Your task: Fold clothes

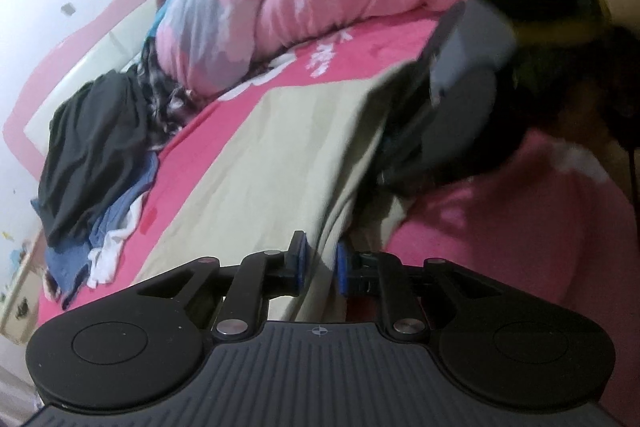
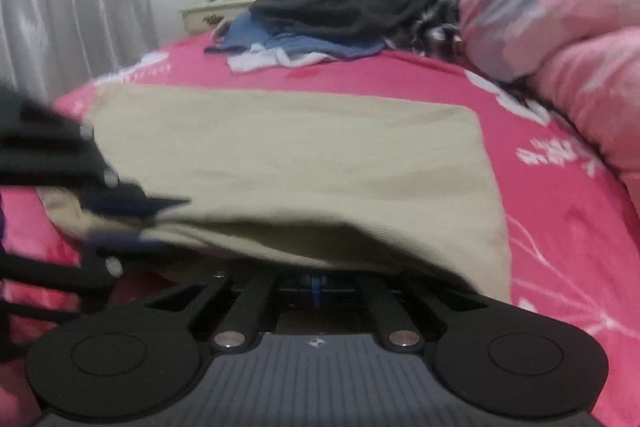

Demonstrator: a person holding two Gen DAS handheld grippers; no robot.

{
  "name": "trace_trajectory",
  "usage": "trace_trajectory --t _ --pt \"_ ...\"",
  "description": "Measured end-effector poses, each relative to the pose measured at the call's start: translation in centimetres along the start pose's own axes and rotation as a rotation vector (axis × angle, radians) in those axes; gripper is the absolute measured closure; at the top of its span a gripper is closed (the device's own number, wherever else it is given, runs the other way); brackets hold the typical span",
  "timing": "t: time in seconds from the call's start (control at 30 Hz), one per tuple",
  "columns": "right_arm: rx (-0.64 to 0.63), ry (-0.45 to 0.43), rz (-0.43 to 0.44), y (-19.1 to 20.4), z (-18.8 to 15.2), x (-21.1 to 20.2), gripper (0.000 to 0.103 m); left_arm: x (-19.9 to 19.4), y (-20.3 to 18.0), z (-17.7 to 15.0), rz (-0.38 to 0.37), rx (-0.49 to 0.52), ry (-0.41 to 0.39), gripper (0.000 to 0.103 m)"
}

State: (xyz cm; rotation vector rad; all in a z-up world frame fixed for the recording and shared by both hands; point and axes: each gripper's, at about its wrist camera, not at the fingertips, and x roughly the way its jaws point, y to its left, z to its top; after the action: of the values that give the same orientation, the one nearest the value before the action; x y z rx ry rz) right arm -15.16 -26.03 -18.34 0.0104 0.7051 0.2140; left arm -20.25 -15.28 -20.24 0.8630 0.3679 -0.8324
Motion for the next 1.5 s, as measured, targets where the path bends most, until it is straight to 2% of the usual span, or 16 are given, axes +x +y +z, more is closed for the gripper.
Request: trace_trajectory --t 0.13,0.27,0.3,0.4,0.47,0.57,0.77,0.83,0.87,0.93,0.97,1.2,1.3,1.33,1.4,1.5 --pt "0.052 0.003 0.062 -1.2 -0.3 -2.1 0.098 -0.1 -0.4 -0.1 0.012 0.027 -0.01 0.09" --pt "0.153 0.017 -0.052 -3.6 -0.5 -1.1 0.103 -0.3 -1.6 -0.6 0.046 0.127 -0.037 0.09" --pt "0.189 0.013 -0.038 -4.2 -0.4 -1.1 0.103 -0.3 -1.7 -0.6 0.048 0.137 -0.039 0.09" --pt "0.087 0.031 -0.032 -3.7 -1.0 -2.2 0.103 -0.4 -1.8 -0.6 0.047 0.146 -0.039 0.09" --pt "0.049 0.073 0.012 -4.3 -1.2 -3.8 0.088 -0.3 -1.9 -0.7 0.048 0.152 -0.041 0.09" --pt "0.01 0.087 0.046 -5.3 -0.8 -7.2 0.075 -0.3 -2.0 -0.9 0.053 0.162 -0.045 0.09" --pt "-0.281 0.051 -0.107 -3.0 0.2 -8.4 0.049 -0.4 -1.7 -1.1 0.052 0.16 -0.048 0.09" --pt "-0.362 0.079 -0.129 -1.9 -0.1 -6.7 0.051 0.2 -2.3 -0.3 0.064 0.148 -0.037 0.09" --pt "-0.402 0.092 -0.14 -1.4 -0.2 -5.9 0.063 0.3 -2.4 -0.1 0.065 0.149 -0.036 0.09" --pt "-0.431 0.094 -0.171 -0.8 -0.4 -5.1 0.071 0.2 -2.4 -0.2 0.063 0.154 -0.038 0.09" --pt "-0.41 0.088 -0.171 -1.0 -0.3 -5.1 0.097 0.1 -2.3 -0.2 0.06 0.15 -0.036 0.09" --pt "-0.48 0.16 -0.203 -1.2 -3.3 -4.0 0.097 -0.1 -2.4 -0.3 0.029 0.16 -0.025 0.087" --pt "-0.471 0.168 -0.205 -1.1 -2.5 -4.9 0.085 -0.9 -0.2 0.4 -0.046 0.076 0.035 0.073" --pt "-0.461 0.175 -0.199 -1.3 -2.2 -5.5 0.074 -1.2 0.9 0.5 -0.079 0.03 0.055 0.071" --pt "-0.43 0.211 -0.165 -2.0 -1.4 -6.6 0.072 -2.1 3.4 0.5 -0.142 -0.076 0.091 0.067" --pt "-0.319 0.178 -0.091 -3.2 0.8 -9.3 0.074 -3.4 7.8 -0.2 -0.28 -0.294 0.122 0.061"
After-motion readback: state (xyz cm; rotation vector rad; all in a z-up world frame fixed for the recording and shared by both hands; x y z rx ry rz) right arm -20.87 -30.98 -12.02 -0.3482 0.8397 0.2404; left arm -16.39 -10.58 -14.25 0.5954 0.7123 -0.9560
